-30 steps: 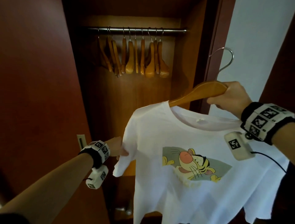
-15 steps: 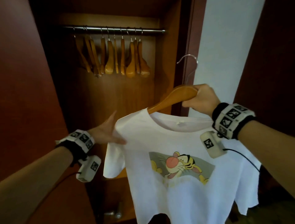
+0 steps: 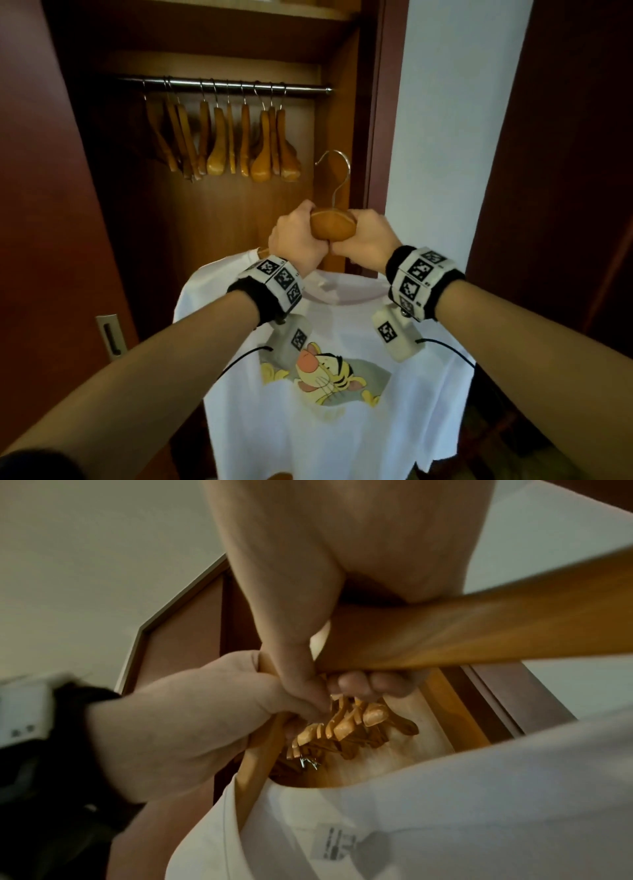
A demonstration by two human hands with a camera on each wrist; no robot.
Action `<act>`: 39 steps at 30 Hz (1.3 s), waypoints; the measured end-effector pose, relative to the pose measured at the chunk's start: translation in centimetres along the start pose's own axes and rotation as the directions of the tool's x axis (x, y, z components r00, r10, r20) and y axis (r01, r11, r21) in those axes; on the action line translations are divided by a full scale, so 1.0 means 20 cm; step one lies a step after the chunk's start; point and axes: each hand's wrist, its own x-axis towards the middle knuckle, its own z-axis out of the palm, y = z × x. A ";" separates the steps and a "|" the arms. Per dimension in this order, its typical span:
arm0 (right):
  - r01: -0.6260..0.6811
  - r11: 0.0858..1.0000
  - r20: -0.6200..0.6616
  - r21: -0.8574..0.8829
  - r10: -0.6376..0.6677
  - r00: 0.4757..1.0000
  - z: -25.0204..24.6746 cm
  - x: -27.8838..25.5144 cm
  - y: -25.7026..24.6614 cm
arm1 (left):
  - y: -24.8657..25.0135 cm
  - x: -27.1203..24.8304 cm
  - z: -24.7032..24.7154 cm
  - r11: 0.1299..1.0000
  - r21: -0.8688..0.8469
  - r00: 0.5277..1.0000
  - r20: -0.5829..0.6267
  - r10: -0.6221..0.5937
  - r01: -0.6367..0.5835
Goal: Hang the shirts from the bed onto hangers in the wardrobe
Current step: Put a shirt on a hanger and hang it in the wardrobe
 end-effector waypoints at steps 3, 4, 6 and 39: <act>0.051 0.991 0.116 -0.123 -0.036 0.993 -0.07 -0.05 0.02 | -0.01 0.04 -0.01 1.000 -0.003 1.000 0.000 -0.016 0.016; 0.069 0.978 0.168 -0.198 -0.036 0.985 -0.10 -0.08 0.03 | -0.02 0.06 -0.02 0.999 -0.014 0.999 0.000 -0.041 0.040; 0.095 0.946 0.268 -0.310 -0.009 0.963 -0.16 -0.14 0.09 | -0.06 0.11 -0.05 0.994 -0.030 0.995 0.013 -0.101 0.102; -0.218 0.967 -0.019 -0.133 0.217 0.976 -0.11 0.49 0.16 | -0.45 0.73 0.08 0.936 0.344 0.939 0.341 -0.047 -0.078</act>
